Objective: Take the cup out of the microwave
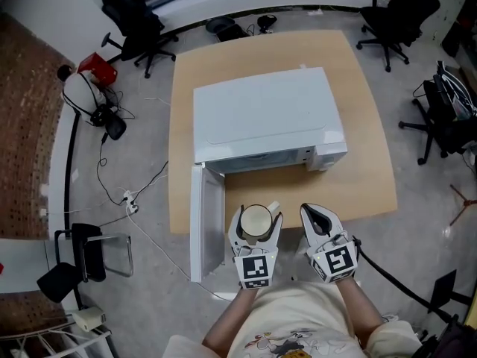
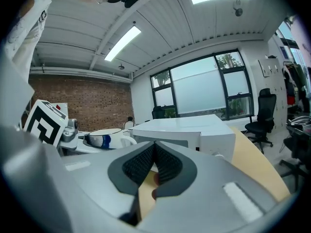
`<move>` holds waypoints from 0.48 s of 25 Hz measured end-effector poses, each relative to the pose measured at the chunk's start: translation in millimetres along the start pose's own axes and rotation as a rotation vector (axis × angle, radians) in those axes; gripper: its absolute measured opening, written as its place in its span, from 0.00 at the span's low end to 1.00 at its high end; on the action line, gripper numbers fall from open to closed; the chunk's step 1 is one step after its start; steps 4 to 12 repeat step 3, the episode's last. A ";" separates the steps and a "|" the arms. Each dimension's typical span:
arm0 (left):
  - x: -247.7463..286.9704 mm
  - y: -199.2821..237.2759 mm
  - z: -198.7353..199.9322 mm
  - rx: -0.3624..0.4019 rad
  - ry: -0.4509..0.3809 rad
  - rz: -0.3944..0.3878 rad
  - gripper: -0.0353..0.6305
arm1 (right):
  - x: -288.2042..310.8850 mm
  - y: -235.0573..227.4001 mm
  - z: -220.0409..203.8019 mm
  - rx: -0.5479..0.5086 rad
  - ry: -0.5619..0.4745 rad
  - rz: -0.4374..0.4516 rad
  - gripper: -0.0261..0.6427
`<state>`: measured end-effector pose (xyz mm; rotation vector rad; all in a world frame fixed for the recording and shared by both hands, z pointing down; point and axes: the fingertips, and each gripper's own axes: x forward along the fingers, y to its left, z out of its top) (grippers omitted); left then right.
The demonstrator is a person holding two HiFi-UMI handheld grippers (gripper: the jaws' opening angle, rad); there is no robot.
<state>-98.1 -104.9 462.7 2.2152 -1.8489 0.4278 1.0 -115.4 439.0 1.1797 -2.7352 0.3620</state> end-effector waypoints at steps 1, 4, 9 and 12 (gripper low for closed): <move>-4.6 -0.9 1.5 0.001 -0.002 0.000 0.66 | -1.4 1.5 1.0 0.000 -0.002 0.000 0.05; -13.7 -2.3 4.4 0.002 -0.005 0.002 0.66 | -4.2 4.9 3.2 -0.001 -0.006 0.000 0.05; -13.7 -2.3 4.4 0.002 -0.005 0.002 0.66 | -4.2 4.9 3.2 -0.001 -0.006 0.000 0.05; -13.7 -2.3 4.4 0.002 -0.005 0.002 0.66 | -4.2 4.9 3.2 -0.001 -0.006 0.000 0.05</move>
